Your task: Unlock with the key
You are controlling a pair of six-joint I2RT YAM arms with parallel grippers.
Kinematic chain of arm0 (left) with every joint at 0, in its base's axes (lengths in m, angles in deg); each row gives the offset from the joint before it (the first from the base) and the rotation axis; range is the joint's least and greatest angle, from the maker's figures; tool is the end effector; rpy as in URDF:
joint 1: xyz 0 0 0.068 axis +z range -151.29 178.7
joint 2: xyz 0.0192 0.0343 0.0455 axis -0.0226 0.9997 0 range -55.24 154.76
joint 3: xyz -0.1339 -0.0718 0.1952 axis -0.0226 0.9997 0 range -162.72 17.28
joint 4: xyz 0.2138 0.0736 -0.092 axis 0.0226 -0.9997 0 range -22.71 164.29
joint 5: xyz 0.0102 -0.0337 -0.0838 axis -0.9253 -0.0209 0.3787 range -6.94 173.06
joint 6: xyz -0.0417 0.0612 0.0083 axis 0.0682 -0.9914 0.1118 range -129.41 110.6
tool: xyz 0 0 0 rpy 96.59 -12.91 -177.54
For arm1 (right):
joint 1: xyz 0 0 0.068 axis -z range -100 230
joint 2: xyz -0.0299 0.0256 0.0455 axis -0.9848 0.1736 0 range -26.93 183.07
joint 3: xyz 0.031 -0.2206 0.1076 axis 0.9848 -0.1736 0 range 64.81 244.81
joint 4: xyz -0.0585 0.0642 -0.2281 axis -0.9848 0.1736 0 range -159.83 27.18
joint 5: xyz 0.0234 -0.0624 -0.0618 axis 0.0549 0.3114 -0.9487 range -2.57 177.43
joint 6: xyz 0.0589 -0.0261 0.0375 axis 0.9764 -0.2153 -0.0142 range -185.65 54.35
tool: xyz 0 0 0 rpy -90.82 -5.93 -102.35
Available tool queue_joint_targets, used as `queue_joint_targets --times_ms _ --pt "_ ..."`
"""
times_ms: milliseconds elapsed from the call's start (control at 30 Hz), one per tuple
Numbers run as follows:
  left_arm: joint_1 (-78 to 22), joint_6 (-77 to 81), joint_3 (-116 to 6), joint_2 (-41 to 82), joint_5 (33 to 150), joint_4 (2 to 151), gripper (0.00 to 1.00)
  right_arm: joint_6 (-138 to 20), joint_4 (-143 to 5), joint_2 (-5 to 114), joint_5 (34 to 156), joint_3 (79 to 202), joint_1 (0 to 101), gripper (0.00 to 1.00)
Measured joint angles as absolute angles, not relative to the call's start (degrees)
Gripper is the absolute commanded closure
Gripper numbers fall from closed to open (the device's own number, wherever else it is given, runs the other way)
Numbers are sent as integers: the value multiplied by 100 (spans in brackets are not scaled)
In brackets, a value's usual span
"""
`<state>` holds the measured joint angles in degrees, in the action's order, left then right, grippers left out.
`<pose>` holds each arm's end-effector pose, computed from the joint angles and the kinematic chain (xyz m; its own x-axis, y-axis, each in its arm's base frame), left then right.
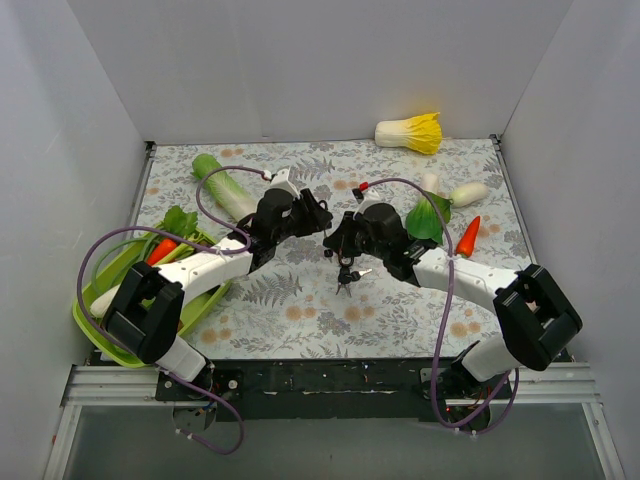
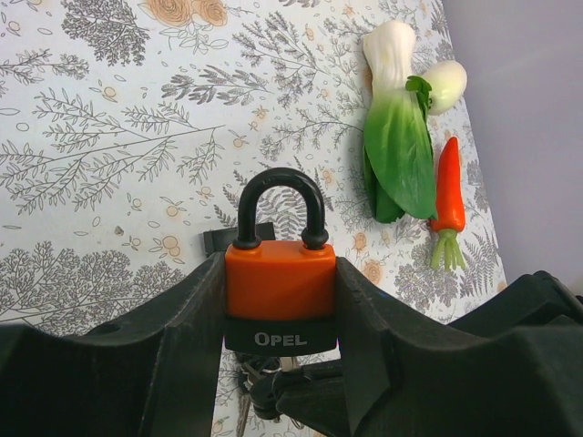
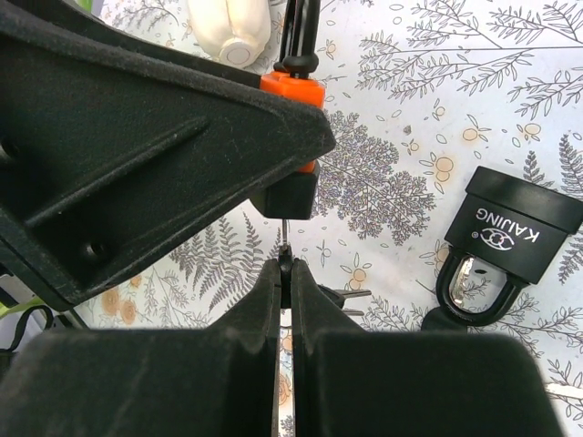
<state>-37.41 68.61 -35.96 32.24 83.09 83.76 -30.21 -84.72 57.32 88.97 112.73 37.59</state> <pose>0.2863 -0.2090 0.2158 -0.6472 -0.7387 -0.1883 -0.2087 0.4092 -0.8882 0.2508 0.2314 0.2142 -0.6215 0.2174 -0.7526 -0.4079 0.7304 0.5478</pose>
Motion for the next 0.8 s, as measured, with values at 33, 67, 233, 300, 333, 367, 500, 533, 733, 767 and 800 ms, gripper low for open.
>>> queue_joint_targets --times_ms 33,67,233,300,333,367,500,533,733,767,800 --pt "-3750 6855 -3607 3224 8301 8381 100 -3008 -8472 5721 8902 11271 3777 99" --pt "-3759 6839 -3613 3224 8296 8391 100 -2999 -8468 5703 8919 11271 3792 99" --pt "-3803 6818 -3637 3218 8242 8448 100 -2962 -8459 5633 8963 11258 3851 99" --pt "-3822 6804 -3639 3218 8220 8468 100 -2940 -8479 5614 8980 11232 3866 99" --pt "-3827 6798 -3639 3218 8222 8464 100 -2927 -8507 5603 9000 11197 3877 99" --pt "-3835 6794 -3639 3218 8222 8459 100 -2916 -8524 5598 9011 11182 3879 99" --pt "-3844 6796 -3639 3218 8213 8485 100 -2855 -8581 5598 9039 11173 3895 99" --pt "-3844 6796 -3639 3218 8211 8499 100 -2842 -8601 5598 9041 11171 3899 99" --pt "-3844 6796 -3639 3218 8200 8536 100 -2811 -8750 5598 9046 11109 3912 99" --pt "-3844 6796 -3639 3218 8200 8549 100 -2798 -8761 5598 9052 11107 3919 99" --pt "-3844 6802 -3639 3218 8202 8562 100 -2770 -8791 5598 9065 11107 3932 99"
